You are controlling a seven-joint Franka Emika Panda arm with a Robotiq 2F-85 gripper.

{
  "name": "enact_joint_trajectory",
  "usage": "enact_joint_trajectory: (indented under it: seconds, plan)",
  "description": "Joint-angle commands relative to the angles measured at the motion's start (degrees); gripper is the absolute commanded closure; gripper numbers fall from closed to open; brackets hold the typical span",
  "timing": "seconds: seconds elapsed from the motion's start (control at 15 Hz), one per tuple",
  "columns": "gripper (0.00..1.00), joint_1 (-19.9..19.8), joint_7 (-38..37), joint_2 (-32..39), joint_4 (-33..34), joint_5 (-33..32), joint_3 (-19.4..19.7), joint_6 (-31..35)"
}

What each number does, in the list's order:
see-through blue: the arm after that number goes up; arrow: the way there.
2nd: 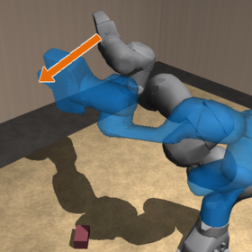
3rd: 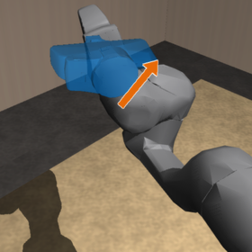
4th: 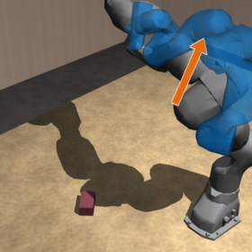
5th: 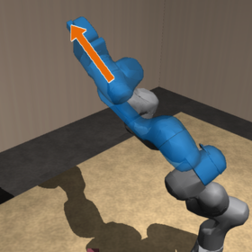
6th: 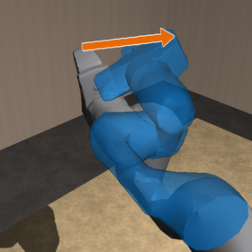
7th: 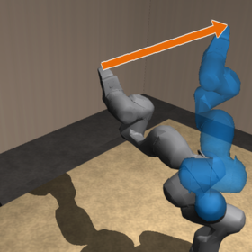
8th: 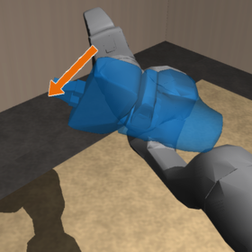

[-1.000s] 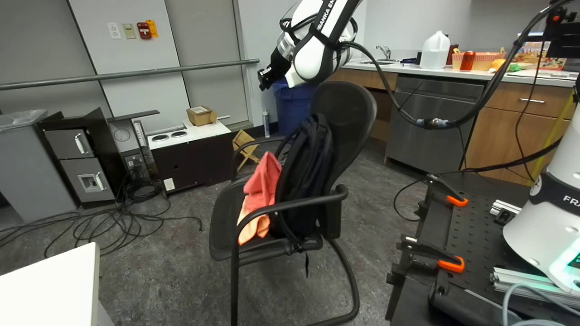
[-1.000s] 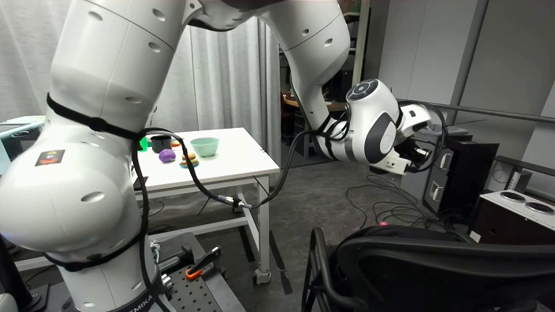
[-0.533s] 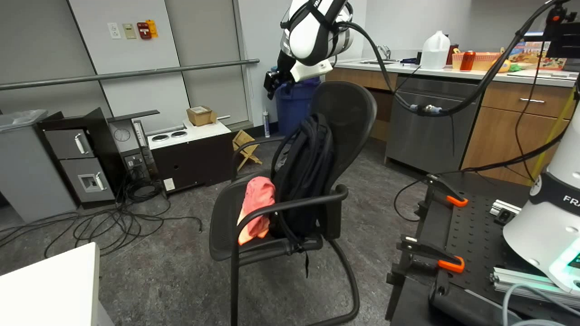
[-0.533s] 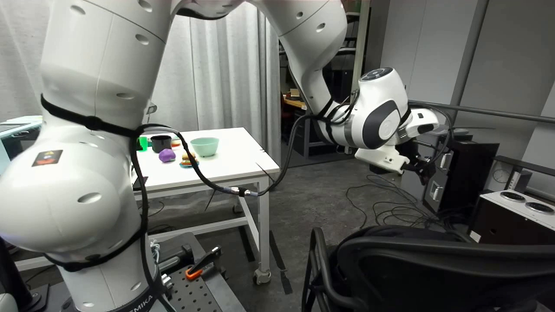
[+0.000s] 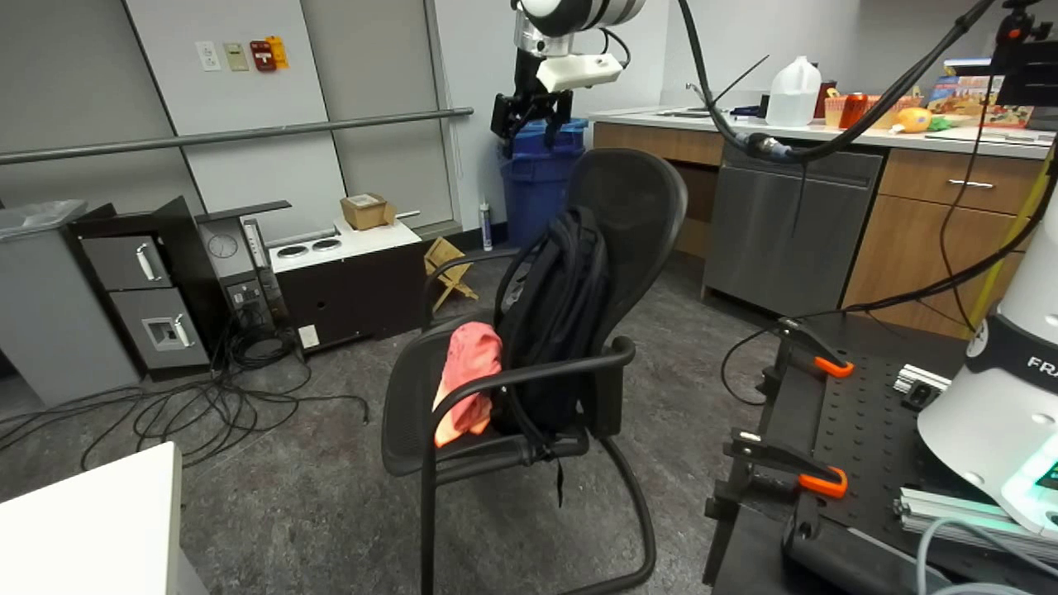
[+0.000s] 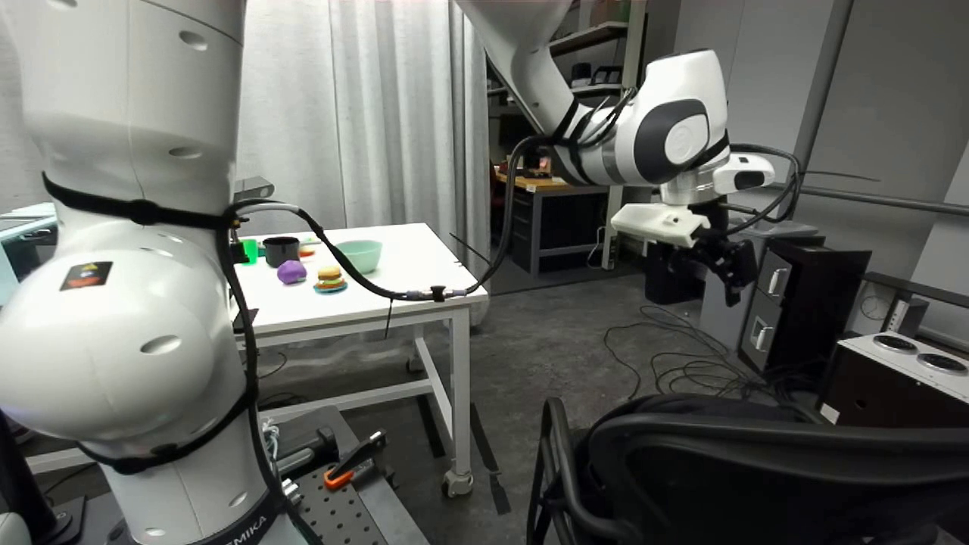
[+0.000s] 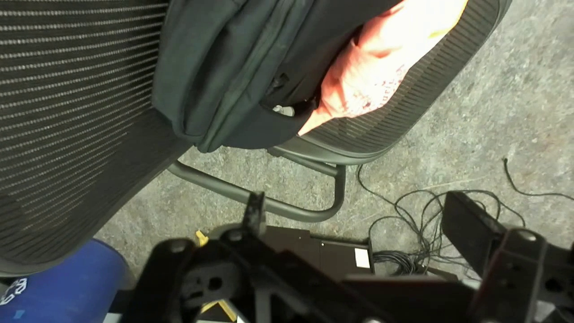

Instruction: Put the orange towel and shirt on the seat of the chair respectively

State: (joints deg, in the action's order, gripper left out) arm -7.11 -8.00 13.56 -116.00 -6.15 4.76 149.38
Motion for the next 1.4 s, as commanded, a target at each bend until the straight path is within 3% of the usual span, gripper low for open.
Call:
enact_joint_trajectory:
  seconds: [0.0, 0.53, 0.93, 1.0, 1.33]
  plan:
    - [0.0, 1.05, 0.33, -4.4, 1.15, 1.85, 0.51, -9.69]
    - [0.0, 0.62, 0.43, -11.01, 2.36, 2.9, 0.55, -20.58]
    - [0.0, -0.13, 0.22, -15.07, 2.09, 5.47, 1.54, -24.01]
    - [0.0, 0.42, -0.1, -12.66, 2.39, 2.85, 1.18, -21.25]
    - [0.0, 0.16, -0.1, -14.17, 2.32, 3.8, 1.59, -22.73]
